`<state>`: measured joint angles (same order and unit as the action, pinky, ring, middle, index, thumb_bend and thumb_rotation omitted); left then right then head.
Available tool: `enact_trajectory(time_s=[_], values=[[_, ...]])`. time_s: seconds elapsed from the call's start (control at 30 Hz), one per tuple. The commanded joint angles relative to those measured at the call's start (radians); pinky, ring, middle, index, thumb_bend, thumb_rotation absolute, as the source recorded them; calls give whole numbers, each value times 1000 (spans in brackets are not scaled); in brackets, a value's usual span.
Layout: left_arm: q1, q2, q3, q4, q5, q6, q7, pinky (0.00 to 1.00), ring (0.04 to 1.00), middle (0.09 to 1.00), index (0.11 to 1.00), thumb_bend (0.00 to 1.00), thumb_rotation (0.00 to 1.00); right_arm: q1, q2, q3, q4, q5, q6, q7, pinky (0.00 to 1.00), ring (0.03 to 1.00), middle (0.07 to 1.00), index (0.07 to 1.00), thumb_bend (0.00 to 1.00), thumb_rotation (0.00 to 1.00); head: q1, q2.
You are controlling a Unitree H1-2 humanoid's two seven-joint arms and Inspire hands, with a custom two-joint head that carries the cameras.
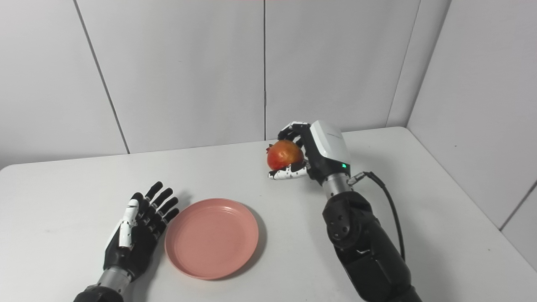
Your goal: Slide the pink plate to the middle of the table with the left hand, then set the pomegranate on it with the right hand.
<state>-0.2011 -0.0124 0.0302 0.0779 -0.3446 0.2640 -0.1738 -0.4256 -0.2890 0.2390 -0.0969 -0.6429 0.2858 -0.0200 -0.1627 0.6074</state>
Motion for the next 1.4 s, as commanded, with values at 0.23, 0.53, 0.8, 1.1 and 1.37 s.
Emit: enact_trajectory(time_s=[0.23,0.53,0.8,1.1,1.37], values=[[-10,-25,-22,25,63,7,39,892,894,904,900,391,1000,-37,64,104,-49,-87,-41,55,308,386,450,488,500,133,75,12],[-10,-65,-31,19,154,-45,102,883,897,914,906,397,1000,-41,108,169,7,-92,-118,71,326,402,482,489,500,131,144,28],[25,-98,-49,4,267,-184,176,920,934,943,940,376,1000,-29,132,208,38,-104,-139,102,294,377,455,487,499,134,181,37],[60,-107,-69,-8,329,-233,201,923,931,945,943,375,1000,-4,124,216,46,-115,-148,136,305,388,459,487,500,132,205,55],[62,-116,-79,-14,359,-234,214,899,920,931,925,368,995,11,106,233,50,-140,-163,152,348,426,494,489,501,130,211,60]])
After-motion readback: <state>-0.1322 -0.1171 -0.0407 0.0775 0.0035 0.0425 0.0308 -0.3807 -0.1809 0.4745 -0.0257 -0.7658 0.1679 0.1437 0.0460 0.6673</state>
